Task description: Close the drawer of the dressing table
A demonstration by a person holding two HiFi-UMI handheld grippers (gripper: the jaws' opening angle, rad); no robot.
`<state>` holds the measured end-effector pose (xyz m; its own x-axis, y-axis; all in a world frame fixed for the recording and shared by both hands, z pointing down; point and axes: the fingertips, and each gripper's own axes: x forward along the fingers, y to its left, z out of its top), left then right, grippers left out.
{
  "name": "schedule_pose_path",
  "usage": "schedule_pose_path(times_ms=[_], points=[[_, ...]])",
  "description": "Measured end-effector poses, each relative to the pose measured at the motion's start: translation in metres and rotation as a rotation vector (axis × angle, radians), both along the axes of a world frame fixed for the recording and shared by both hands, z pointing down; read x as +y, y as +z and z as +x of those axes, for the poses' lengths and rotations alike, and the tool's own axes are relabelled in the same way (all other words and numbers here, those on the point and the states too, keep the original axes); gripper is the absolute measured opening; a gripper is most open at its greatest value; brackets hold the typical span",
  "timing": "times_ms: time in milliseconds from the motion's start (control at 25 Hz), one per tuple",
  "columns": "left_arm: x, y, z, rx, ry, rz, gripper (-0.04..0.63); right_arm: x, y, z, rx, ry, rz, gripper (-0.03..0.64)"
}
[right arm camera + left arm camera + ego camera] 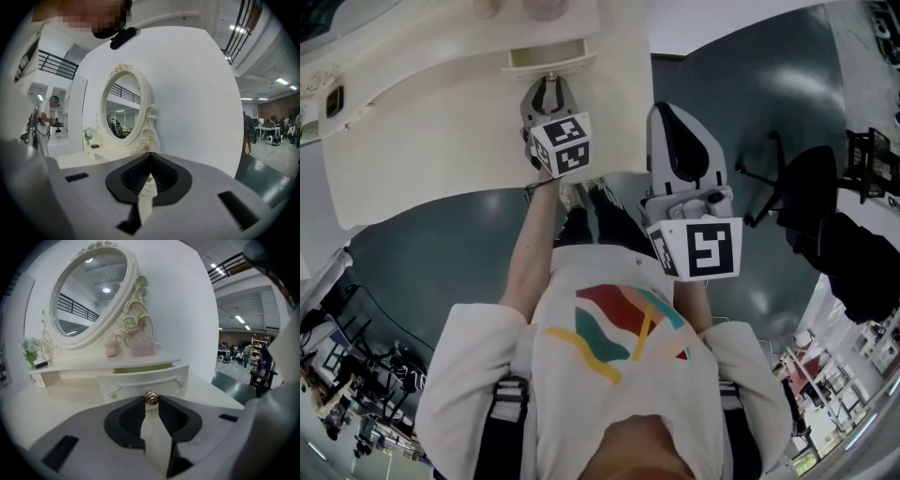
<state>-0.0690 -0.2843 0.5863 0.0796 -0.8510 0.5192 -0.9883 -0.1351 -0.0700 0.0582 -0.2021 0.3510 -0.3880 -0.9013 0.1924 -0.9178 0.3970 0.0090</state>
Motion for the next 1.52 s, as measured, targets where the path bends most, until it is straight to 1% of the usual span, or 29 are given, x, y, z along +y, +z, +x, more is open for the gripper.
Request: schedule_pose_path(times_ms=[200,1040,1520], points=[[-0.011,-0.004,0.0,-0.006,0.005,0.012,0.081,-0.001,0.0,-0.001,0.0,-0.002,0.002,0.0],[-0.038,0.007,-0.002,-0.02,0.023,-0.019,0.081,-0.016,0.009,0.001,0.005,0.003,-0.018,0.0],[-0.057,0.008,-0.005,-0.025,0.026,-0.014,0.081,-0.025,0.013,-0.002,0.01,0.001,-0.025,0.0]])
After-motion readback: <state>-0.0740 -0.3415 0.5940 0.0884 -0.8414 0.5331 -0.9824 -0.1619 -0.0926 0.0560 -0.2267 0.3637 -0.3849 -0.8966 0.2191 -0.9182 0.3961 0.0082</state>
